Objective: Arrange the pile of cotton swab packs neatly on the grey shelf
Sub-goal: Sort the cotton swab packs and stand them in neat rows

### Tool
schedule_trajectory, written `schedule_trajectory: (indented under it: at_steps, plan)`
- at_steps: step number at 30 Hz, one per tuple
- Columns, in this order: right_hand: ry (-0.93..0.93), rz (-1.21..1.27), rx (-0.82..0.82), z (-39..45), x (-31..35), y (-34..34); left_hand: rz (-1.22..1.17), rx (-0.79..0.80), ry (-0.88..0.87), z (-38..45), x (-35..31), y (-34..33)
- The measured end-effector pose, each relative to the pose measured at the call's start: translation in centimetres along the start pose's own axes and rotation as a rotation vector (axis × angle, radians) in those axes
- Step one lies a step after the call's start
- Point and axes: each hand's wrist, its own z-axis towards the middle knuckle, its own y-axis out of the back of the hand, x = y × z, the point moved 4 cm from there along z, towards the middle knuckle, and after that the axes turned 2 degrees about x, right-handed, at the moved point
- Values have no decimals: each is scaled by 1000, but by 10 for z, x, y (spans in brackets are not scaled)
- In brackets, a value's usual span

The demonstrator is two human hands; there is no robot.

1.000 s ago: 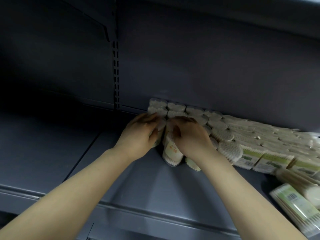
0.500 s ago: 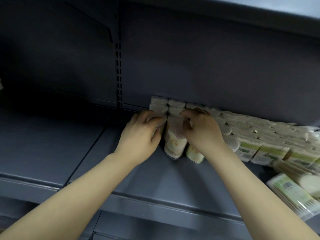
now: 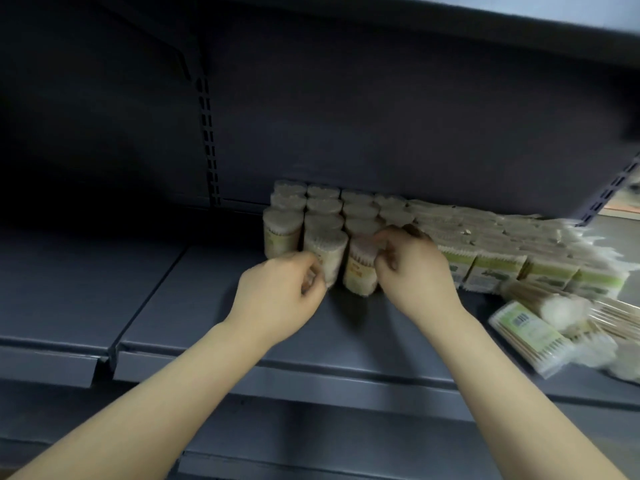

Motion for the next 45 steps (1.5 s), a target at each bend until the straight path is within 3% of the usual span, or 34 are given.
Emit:
schedule_trajectory:
  at_steps: [10, 26, 45]
  plan:
    - [-57, -5, 14, -48, -56, 32, 9, 139, -12, -11, -56, -33]
    - [-232, -123, -29, -122, -138, 72, -23, 219, -56, -25, -129, -94]
    - [-459, -199, -19, -142, -161, 65, -44, 329, -83, -19, -130, -111]
